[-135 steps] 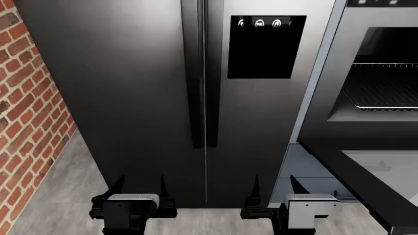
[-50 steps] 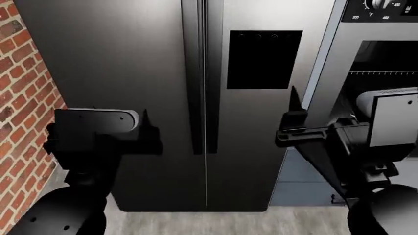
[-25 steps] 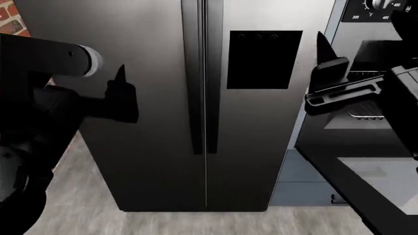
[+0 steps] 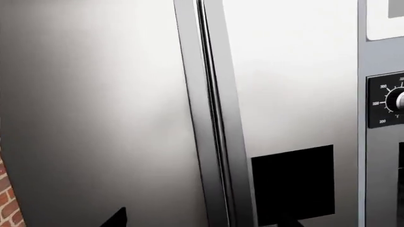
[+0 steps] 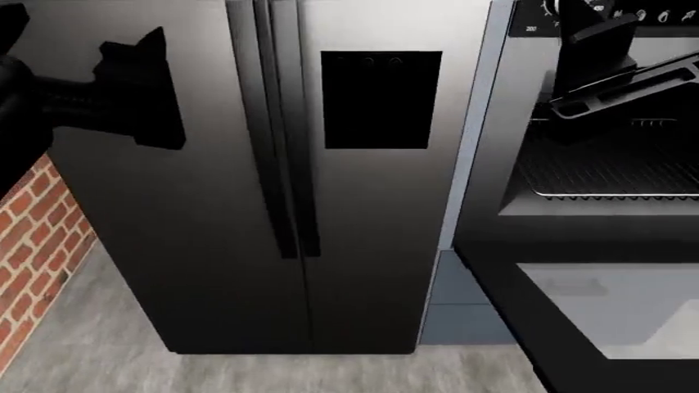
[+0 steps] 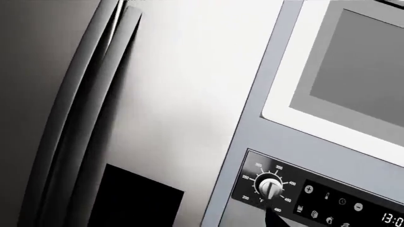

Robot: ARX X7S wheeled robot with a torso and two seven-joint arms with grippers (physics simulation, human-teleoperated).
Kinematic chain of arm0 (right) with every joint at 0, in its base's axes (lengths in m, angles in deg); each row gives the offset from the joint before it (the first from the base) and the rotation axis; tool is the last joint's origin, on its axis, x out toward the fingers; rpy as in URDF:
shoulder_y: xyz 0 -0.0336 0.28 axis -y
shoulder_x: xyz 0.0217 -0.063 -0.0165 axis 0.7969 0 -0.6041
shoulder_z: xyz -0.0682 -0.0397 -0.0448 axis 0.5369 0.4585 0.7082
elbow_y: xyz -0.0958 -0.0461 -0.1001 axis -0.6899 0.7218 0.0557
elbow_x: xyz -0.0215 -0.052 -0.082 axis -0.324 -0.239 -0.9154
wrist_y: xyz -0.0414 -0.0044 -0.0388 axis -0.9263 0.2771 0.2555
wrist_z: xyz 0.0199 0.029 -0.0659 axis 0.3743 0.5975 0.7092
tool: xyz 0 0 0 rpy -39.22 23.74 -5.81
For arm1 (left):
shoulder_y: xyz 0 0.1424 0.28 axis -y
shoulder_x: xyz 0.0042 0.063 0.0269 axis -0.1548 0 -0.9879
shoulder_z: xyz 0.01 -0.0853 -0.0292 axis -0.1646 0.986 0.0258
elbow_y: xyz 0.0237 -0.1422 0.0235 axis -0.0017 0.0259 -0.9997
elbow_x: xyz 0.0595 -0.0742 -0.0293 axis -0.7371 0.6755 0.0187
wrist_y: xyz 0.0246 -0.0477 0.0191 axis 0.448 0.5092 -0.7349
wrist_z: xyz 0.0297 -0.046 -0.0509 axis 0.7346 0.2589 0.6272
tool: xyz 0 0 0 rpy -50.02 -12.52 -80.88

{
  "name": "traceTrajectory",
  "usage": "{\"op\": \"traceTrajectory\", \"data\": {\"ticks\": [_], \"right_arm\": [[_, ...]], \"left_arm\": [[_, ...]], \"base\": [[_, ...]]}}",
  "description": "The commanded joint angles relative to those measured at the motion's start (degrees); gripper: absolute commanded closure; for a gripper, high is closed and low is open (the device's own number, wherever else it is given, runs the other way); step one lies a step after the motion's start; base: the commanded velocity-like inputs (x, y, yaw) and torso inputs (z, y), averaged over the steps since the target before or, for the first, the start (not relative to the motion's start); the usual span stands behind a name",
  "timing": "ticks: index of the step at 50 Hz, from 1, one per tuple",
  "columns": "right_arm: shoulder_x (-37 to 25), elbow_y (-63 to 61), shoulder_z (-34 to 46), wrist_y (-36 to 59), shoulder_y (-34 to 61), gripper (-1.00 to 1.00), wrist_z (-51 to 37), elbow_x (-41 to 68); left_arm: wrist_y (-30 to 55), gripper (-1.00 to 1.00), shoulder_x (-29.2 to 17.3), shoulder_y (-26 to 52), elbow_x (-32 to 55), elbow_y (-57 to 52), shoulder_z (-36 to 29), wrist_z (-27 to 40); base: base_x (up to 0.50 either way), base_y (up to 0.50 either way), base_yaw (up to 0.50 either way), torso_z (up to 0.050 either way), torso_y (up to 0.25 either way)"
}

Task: Fully slide the oven rack out.

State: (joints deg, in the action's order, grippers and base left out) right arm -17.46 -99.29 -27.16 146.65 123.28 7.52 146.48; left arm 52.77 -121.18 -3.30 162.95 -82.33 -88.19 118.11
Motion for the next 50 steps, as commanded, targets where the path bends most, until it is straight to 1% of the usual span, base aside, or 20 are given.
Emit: {"op": "traceTrajectory", "data": {"ticks": [1, 9, 20, 33, 40, 44, 50], "right_arm": [[-1.36, 1.77, 4.20, -0.08, 3.25, -1.00, -1.15, 2.15], [-2.81, 1.69, 4.94, -0.59, 3.95, -1.00, -1.31, 3.06], [-3.85, 0.91, 5.07, -1.74, 3.70, -1.00, -1.18, 3.45], [-4.38, 0.84, 5.79, -2.30, 4.35, -1.00, -0.76, 3.26], [-4.56, 0.88, 6.55, -3.43, 4.17, -1.00, -1.23, 3.90], [-4.70, 0.86, 6.31, -3.25, 3.68, -1.00, -0.53, 3.14], [-4.99, 0.71, 6.24, -3.65, 3.33, -1.00, -0.19, 2.94]], "left_arm": [[-2.92, -1.00, -1.78, 3.38, 3.73, 0.15, -2.73, 2.14], [-3.01, -1.00, -1.73, 3.28, 2.19, 0.20, -2.97, 0.65], [-3.91, -1.00, -2.28, 4.72, 1.91, 0.68, -4.33, 0.35], [-5.79, -1.00, -4.20, 4.57, 2.10, 0.99, -6.56, 2.04], [-5.56, -1.00, -3.30, 5.69, 0.42, 1.86, -7.79, 0.93], [-5.64, -1.00, -3.04, 5.08, -0.57, 1.86, -8.11, 0.38], [-6.72, -1.00, -3.21, 6.01, 0.52, 1.57, -8.70, 0.81]], "base": [[0.00, -0.50, 0.00, 0.000, 0.000], [0.00, -0.50, 0.00, 0.000, 0.000], [0.00, -0.50, 0.00, 0.000, 0.000], [0.00, -0.50, 0.00, 0.000, 0.000], [0.00, -0.50, 0.00, 0.000, 0.000], [0.00, -0.50, 0.00, 0.000, 0.000], [0.00, -0.50, 0.00, 0.000, 0.000]]}}
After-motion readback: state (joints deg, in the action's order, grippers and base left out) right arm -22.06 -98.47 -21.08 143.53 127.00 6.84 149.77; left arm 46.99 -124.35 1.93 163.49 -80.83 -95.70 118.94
